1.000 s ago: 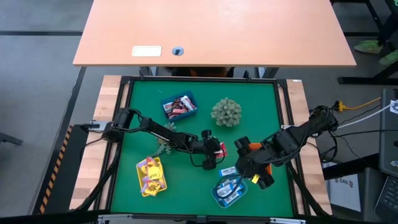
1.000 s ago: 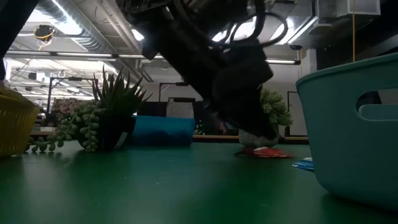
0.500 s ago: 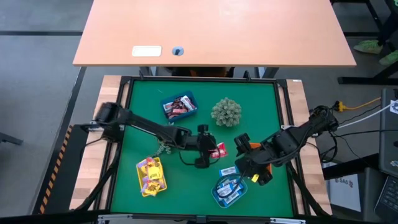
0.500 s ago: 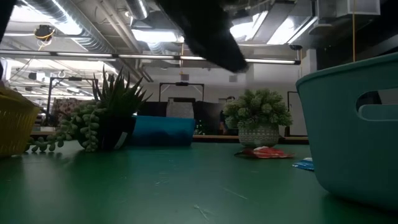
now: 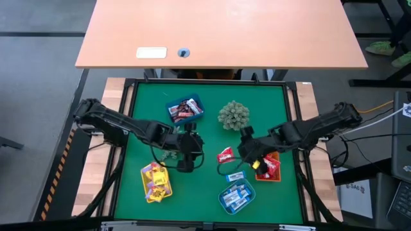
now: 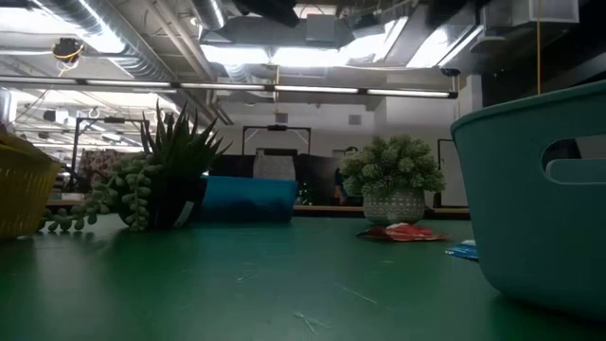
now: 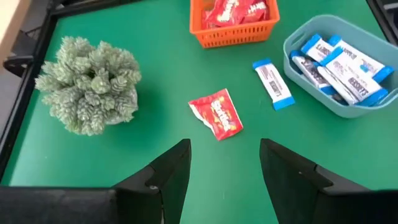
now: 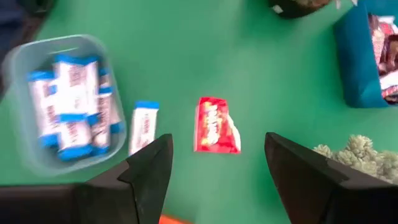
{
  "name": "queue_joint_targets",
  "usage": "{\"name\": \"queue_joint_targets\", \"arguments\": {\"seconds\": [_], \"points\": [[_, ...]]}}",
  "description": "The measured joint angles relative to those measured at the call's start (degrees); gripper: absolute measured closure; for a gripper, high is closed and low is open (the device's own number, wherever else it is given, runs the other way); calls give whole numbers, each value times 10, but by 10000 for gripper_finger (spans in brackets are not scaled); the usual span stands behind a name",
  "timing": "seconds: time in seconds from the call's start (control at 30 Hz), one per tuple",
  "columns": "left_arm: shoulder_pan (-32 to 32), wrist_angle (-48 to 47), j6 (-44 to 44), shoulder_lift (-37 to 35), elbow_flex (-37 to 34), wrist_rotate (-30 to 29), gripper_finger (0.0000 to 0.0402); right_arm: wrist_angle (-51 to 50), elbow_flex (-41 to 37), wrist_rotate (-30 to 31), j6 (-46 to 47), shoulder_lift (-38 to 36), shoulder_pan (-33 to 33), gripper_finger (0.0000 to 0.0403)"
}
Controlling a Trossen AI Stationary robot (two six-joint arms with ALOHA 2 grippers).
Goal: Sort candy
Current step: Put the red candy into the orange bin
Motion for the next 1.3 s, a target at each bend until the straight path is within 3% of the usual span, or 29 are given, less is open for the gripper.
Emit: {"name": "queue_joint_targets", "arguments": {"seconds": [0.23,0.4,0.67,1.07,1.17,1.3], "points": [[1,2,0,-2,0,-4,223,204,-159,-1,-3,13,-62,150],[1,3,0,-2,-1,-11,223,271,-219,-6,-4,48,-101,150],[0,0,0,-2,-1,-10,223,292,-229,-63,0,124,-142,150],[1,3,0,-1,-1,-11,223,316,-225,-73,2,215,-144,155],[1,4,0,-1,-1,-11,223,315,-226,-88,1,217,-144,182],[1,3,0,-1,-1,-11,223,315,-226,-96,1,218,-144,248]]}}
